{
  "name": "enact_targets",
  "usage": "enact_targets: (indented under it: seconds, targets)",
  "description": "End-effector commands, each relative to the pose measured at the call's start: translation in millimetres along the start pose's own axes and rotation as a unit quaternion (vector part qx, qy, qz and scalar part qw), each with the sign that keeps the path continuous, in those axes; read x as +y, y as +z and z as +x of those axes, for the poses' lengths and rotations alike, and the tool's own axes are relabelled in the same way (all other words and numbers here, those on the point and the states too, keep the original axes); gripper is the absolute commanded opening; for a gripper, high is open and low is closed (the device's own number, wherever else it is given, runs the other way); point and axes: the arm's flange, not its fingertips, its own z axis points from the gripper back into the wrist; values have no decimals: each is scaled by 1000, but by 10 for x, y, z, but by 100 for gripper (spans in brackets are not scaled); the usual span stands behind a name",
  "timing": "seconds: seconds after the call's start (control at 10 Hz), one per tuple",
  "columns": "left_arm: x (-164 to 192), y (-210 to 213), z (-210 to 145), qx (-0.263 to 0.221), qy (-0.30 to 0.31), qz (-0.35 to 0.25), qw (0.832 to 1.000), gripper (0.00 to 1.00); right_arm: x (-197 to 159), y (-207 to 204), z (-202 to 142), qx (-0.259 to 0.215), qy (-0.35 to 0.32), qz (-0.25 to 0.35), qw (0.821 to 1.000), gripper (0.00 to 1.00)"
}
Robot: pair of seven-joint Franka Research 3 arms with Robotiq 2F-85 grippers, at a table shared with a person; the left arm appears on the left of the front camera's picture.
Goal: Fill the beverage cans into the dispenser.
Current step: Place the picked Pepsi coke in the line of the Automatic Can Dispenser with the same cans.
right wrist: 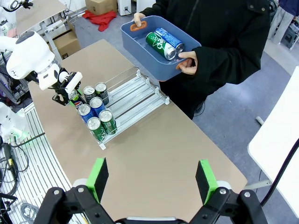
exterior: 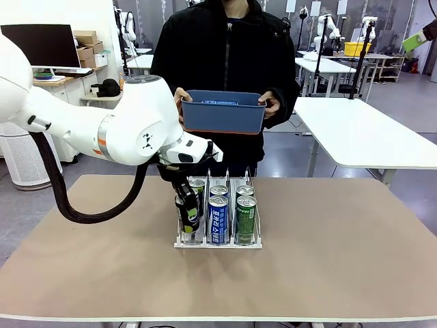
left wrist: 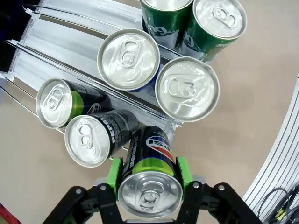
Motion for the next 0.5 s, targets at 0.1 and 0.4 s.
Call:
enact_targets:
  seconds: [0.1,0.4]
  targets:
    - [107,-152,-3,-2,-7,-5,1000,57,12,-8,14,-1,-3,5,1000,100]
    - [36,-273,-15,3,-7,-43,999,57,12,-8,14,-1,-3,5,1000,100]
